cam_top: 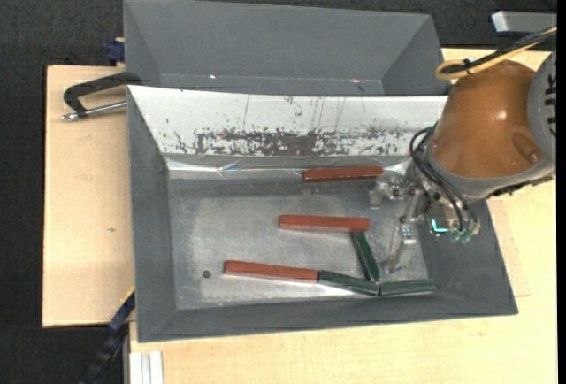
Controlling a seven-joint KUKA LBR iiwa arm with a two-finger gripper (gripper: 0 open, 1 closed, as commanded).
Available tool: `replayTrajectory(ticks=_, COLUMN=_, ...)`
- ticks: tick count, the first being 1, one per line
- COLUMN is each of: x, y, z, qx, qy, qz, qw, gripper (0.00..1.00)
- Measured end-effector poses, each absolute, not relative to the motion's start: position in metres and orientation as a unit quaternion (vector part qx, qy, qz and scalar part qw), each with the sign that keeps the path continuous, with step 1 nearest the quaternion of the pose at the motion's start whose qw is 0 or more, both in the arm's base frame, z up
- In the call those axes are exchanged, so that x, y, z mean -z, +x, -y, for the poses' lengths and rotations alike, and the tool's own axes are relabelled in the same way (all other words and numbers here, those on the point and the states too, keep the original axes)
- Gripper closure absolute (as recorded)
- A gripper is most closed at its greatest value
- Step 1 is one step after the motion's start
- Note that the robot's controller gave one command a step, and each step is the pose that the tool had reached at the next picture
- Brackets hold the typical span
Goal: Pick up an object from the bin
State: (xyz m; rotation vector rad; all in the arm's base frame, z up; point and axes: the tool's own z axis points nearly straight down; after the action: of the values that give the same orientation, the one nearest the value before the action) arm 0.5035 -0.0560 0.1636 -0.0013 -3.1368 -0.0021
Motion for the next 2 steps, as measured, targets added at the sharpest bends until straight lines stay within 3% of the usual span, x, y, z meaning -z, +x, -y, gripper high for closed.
replayTrajectory(ticks=1, x=-0.167, y=0.505, z=0.056, qx=0.000, qy=0.000, qz=1.000, qw=-0.001, gripper=0.00)
replayTrajectory(ticks=2, x=-0.116, y=0.534, z=0.044, qx=0.000, qy=0.002, qz=1.000, qw=-0.005, gripper=0.00)
